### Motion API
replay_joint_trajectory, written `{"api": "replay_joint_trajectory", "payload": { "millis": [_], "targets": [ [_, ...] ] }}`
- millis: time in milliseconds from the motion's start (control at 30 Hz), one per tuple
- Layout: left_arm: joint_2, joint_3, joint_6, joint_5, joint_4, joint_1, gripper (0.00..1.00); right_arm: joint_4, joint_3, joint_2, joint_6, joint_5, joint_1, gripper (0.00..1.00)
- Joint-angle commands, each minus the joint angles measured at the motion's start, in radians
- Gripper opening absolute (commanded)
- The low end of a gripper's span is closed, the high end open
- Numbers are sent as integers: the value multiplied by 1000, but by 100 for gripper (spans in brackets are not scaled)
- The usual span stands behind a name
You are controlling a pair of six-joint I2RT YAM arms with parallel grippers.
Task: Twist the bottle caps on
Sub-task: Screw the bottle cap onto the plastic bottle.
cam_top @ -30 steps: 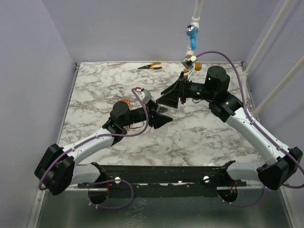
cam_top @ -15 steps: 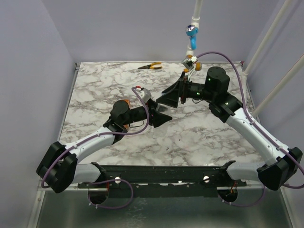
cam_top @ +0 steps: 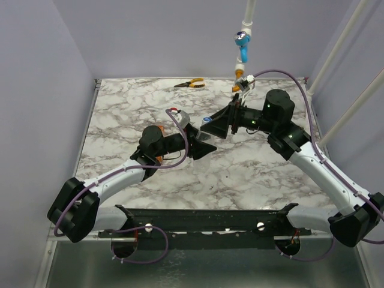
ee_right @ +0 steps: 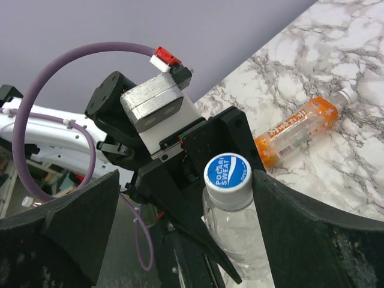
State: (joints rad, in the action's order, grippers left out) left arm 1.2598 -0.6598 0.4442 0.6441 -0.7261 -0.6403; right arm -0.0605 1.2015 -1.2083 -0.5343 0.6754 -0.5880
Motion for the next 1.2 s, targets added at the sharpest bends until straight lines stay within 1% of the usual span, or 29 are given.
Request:
{"api": "replay_joint_trajectory", "payload": {
  "millis": [0, 100, 167, 267, 333, 400, 600, 733, 933, 1167],
  "targets": [
    [16, -16, 5, -36, -8, 31, 25, -84, -16, 80, -5, 2, -10, 93],
    [6, -19, -1, -27, -9, 33, 25, -132, -14, 121, 6, -55, -10, 94],
    [0, -24, 2, 7, -24, 33, 26, -175, -3, 131, 10, -118, -10, 94],
    [-10, -24, 16, 65, -60, 33, 26, -213, 18, 119, 7, -226, -10, 96],
    [-10, -21, 33, 97, -86, 33, 26, -205, 27, 94, 2, -249, -10, 98],
    [-8, -15, 62, 122, -133, 33, 26, -210, 63, 46, 12, -234, -10, 98],
    [7, -16, 104, 179, -174, 21, 26, -164, 123, -57, 21, -199, -17, 98],
    [25, -20, 111, 176, -176, 19, 26, -144, 153, -98, 18, -220, -75, 98],
    [49, -24, 123, 174, -191, 19, 26, -144, 159, -96, 21, -258, -109, 95],
    [82, -8, 133, 110, -192, 27, 25, -139, 121, -62, 10, -267, -119, 94]
  ]
}}
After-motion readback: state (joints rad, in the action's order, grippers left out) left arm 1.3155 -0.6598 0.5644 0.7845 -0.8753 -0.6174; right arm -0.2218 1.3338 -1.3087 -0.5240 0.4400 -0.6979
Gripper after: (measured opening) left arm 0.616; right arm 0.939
